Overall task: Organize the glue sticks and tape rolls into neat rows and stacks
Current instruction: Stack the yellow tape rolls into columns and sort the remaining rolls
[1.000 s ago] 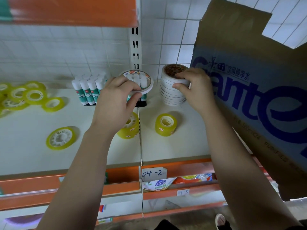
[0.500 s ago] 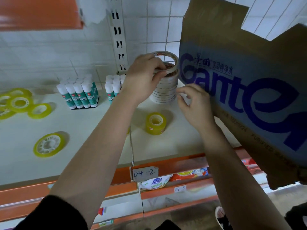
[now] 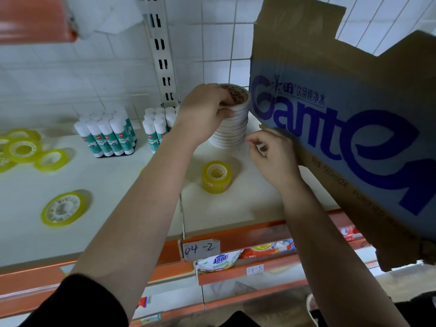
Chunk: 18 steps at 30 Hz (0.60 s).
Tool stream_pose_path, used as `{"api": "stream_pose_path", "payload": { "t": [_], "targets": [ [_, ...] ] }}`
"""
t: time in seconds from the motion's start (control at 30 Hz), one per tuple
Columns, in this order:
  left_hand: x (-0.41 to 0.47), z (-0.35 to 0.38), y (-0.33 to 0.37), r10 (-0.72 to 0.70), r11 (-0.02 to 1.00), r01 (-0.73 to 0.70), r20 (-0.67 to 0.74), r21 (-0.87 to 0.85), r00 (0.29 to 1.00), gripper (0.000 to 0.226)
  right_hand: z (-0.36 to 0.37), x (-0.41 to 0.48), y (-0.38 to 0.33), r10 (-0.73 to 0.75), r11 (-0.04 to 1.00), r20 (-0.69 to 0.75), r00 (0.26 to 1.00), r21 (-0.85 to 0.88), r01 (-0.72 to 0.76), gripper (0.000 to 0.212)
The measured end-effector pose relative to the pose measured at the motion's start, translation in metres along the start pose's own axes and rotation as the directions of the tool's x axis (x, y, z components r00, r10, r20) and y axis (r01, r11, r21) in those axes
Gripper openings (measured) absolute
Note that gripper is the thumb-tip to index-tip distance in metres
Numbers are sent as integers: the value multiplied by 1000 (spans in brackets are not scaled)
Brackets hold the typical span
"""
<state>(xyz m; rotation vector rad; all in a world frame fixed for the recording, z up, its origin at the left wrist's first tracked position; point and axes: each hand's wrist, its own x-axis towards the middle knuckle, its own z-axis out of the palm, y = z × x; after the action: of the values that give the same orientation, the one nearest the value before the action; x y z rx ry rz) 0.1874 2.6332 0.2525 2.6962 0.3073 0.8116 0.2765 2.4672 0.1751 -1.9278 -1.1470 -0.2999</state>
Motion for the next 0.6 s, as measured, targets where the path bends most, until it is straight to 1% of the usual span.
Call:
{"api": "stream_pose_path", "payload": {
  "t": [0.13,0.3,0.47,0.6],
  "targets": [
    [1,4,-1,-19,999,17,23,50,1000,26,0,-1,1,-2,1000,-9,1000,12,2,17],
    [1,6,-2,-6,992,-2,65,127,998,27,0,-1,1,8,1000,4,1000,10,-8,18],
    [1,2,0,-15,994,6,78,108,997,26,-1,-1,0,20,1000,8,1000,17,-20,18],
    [6,-5,0,-43,994,31,119,102,992,28,-1,-2,0,32,999,17,999,16,-32,18]
  ]
}}
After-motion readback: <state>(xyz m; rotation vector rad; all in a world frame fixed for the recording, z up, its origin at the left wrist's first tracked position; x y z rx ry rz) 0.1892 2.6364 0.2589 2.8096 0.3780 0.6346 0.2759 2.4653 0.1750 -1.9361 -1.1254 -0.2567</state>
